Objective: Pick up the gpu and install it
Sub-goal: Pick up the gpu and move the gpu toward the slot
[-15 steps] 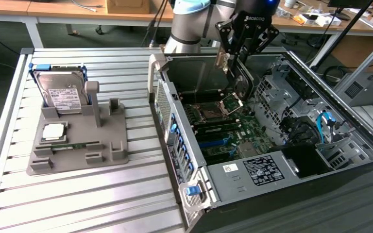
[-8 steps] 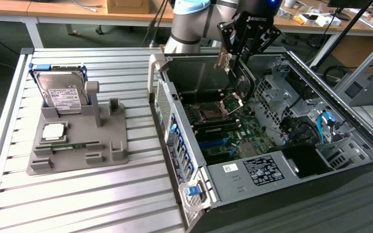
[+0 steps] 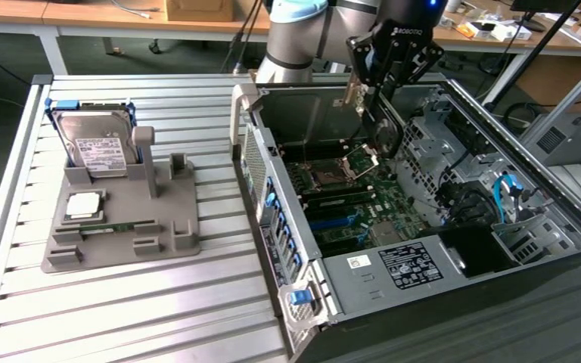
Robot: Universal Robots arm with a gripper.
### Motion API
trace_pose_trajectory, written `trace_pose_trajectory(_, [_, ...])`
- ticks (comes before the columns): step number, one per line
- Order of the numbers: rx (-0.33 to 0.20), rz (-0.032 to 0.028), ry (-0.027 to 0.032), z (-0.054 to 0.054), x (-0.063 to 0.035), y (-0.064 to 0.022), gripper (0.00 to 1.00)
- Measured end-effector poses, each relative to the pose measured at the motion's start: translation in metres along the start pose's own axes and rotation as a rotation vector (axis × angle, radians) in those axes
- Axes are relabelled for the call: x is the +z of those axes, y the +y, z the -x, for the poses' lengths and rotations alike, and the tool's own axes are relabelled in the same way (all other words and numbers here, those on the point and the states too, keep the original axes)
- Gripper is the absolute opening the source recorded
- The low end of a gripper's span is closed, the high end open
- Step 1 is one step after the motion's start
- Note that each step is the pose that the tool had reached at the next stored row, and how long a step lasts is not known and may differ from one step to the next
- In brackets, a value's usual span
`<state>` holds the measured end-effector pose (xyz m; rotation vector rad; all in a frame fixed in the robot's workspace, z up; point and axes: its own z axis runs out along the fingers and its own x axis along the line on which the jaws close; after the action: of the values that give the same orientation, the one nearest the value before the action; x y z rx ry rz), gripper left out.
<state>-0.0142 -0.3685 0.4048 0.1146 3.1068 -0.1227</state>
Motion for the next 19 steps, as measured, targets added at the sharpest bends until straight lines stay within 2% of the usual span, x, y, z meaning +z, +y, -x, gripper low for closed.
trace_pose_trajectory(15, [0.000, -0.0065, -0.0005, 0.011, 0.0023, 0.0010, 0.27])
trace_pose_trajectory(19, [0.000, -0.0099, -0.0007, 0.016, 0.0033, 0.0014, 0.27])
